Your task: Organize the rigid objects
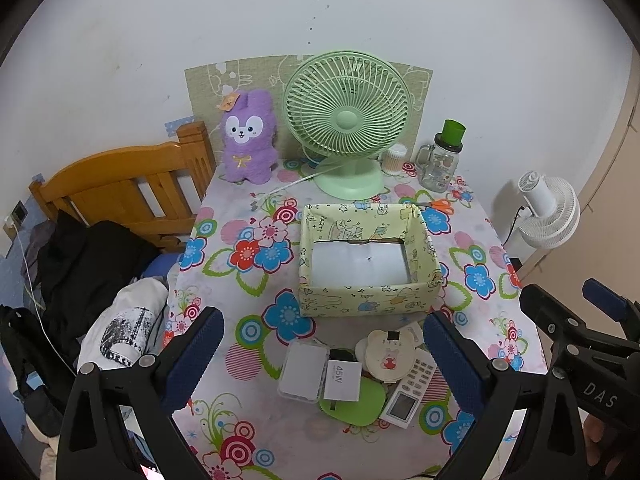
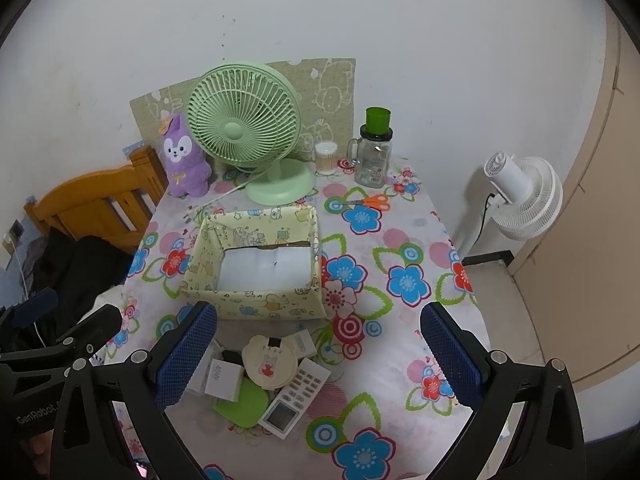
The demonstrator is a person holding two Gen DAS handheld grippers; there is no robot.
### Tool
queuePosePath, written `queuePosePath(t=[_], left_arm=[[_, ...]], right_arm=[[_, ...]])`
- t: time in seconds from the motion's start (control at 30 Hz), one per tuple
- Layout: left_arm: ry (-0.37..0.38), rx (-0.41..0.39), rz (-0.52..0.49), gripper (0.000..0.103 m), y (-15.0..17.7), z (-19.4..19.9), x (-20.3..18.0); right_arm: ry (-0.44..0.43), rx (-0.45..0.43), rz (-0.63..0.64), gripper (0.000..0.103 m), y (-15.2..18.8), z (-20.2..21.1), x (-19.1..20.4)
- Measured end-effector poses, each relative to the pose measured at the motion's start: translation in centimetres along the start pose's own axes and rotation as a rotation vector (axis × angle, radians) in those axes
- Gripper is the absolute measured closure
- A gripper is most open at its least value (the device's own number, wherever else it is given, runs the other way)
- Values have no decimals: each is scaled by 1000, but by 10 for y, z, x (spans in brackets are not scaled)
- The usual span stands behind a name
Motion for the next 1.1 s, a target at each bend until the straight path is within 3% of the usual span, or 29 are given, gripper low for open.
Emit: queuePosePath(t=[1.1], left_arm=[[-9, 14, -9, 3, 6, -4, 4]], right_arm=[[17, 11, 21, 2, 1, 0, 4]])
Point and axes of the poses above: each gripper's, at about its wrist camera, not at the fingertips, and z roughly against the way its jaws point, x to its left, y to its underside, the point moved 8 cm from there along -z, roughly the way its jaws point
